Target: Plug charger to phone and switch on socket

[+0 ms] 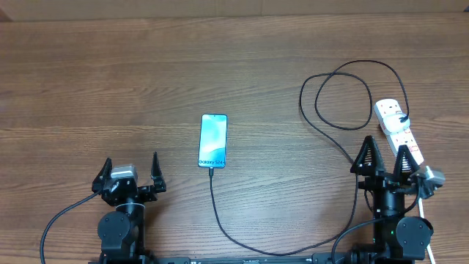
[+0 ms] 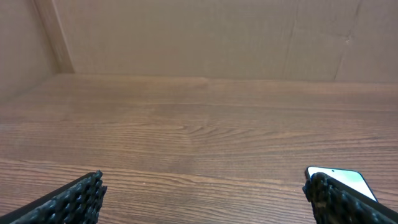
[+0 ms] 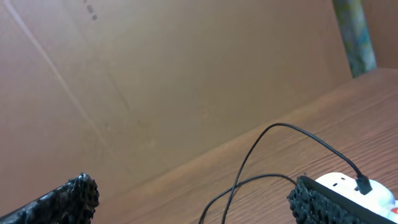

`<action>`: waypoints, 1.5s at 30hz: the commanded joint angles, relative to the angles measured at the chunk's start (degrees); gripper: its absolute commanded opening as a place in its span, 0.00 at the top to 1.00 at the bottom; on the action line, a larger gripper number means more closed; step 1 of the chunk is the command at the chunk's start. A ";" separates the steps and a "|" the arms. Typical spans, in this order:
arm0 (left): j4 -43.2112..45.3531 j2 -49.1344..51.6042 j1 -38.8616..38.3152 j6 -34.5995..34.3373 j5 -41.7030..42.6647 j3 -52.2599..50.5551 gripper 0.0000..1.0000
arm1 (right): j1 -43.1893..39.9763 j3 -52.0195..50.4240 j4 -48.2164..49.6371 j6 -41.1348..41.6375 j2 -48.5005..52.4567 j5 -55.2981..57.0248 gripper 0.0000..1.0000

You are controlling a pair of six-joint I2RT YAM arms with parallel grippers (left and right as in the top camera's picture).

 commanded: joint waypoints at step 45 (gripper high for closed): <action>0.00 -0.66 0.33 1.25 0.68 -0.31 0.01 | -0.09 -6.60 -2.21 1.03 1.36 6.01 0.00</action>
